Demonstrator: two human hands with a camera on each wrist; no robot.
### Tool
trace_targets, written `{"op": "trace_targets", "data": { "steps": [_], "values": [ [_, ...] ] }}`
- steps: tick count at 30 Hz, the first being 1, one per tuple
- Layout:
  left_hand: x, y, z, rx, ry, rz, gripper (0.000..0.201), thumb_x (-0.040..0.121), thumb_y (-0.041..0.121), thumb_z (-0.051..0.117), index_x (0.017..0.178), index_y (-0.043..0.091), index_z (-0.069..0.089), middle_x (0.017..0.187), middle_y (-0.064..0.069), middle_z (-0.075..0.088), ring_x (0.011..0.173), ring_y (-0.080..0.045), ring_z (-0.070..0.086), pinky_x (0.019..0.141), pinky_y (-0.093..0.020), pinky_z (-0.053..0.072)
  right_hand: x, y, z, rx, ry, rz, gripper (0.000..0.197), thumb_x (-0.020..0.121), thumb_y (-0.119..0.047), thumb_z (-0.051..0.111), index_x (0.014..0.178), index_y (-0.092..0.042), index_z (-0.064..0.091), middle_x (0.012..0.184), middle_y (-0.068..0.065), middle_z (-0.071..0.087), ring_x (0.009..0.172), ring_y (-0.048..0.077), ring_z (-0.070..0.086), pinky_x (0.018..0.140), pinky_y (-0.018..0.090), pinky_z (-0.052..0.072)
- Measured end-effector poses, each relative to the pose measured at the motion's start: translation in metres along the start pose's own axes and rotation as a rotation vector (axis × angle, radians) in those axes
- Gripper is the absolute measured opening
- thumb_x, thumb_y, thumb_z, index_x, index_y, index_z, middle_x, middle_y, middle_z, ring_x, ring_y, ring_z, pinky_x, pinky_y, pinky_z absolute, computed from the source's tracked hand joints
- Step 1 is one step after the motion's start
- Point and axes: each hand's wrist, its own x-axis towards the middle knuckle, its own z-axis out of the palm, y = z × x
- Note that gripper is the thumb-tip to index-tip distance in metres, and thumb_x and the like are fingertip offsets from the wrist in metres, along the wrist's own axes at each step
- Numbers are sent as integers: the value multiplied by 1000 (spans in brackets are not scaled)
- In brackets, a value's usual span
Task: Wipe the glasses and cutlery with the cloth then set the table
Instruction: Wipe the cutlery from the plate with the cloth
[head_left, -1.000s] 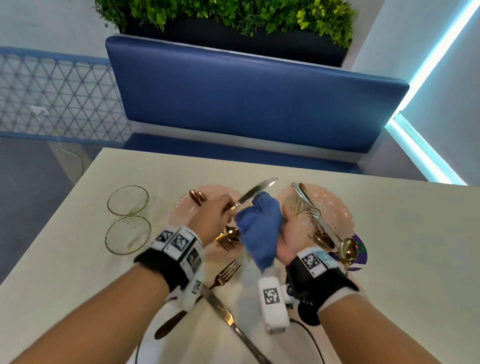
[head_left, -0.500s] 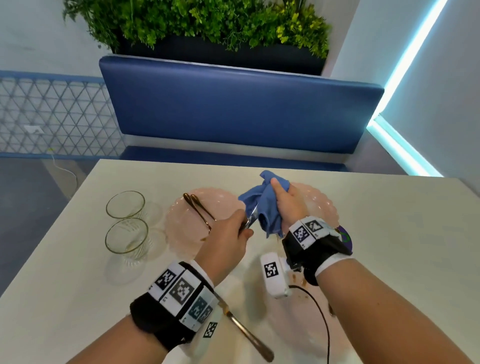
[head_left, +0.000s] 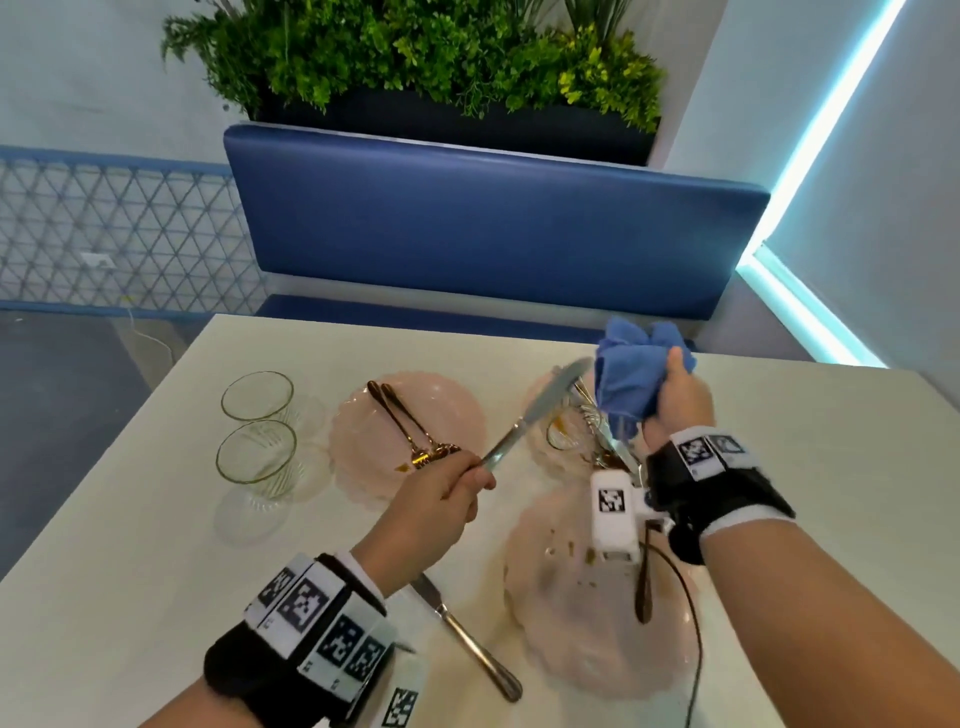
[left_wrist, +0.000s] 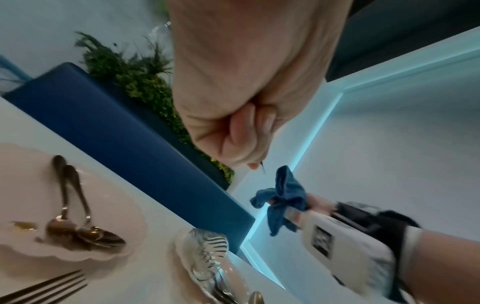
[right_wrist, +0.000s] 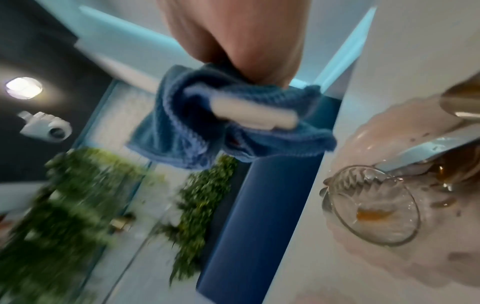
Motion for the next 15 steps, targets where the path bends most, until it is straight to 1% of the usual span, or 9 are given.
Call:
{"op": "trace_targets", "data": {
  "steps": [1,2,4,6,8,10,12,13,15],
  "values": [
    [0,-2,-1,-49,40,-13,23,99,17,39,86,14,58,39,12,39,38,-3,32,46,-20,27,-8,3,1,-35,-68,28,34,92,-50,42,81,-20,54,98,8,61,88,26,61,82,41,51],
    [0,-4,2,-72,58,-18,22,99,17,39,88,13,58,39,12,38,38,-2,32,45,-19,27,-12,13,3,-30,-163,124,38,90,-56,42,82,-21,54,92,5,61,88,27,60,81,41,51],
    [1,-1,14,-83,56,-15,21,98,13,40,84,13,56,44,11,38,36,-1,31,40,-16,25,-42,24,10,-6,-397,232,32,94,-48,41,91,-20,55,90,5,61,97,27,60,78,38,50],
    [4,4,25,-113,56,-57,27,95,2,38,72,10,49,50,0,41,32,-2,31,35,-16,24,-81,40,18,-20,-534,288,32,99,-37,38,110,-14,58,108,12,65,111,27,58,86,41,51],
    [6,4,28,-190,65,-144,33,92,-7,34,64,8,43,47,-7,40,26,-5,32,32,-14,24,-104,53,20,-45,-599,260,35,98,-35,40,123,-13,55,124,17,60,116,30,56,99,46,46],
    [5,2,27,-300,42,-220,30,92,-8,35,70,11,45,46,-6,45,27,-3,39,32,-13,30,-106,54,14,-115,-626,231,36,99,-31,41,129,-15,50,130,18,56,120,30,54,106,48,40],
    [4,0,30,-455,-24,-252,21,92,-4,42,85,10,55,59,-6,59,49,-9,55,42,-18,45,-102,52,7,-143,-631,158,28,97,-24,46,123,-19,54,126,10,60,118,25,56,106,45,41],
    [4,-1,30,-529,-38,-258,17,92,0,46,93,11,58,73,-7,64,66,-15,59,56,-23,53,-98,49,2,-177,-645,102,23,96,-22,49,117,-24,57,122,5,63,115,22,58,104,44,43],
    [9,-3,27,-670,7,-259,22,89,14,54,111,15,58,98,-6,66,90,-22,60,82,-37,48,-98,40,-6,-280,-681,-24,17,93,-27,54,106,-35,61,114,-1,67,111,20,61,101,43,46]
  ]
}}
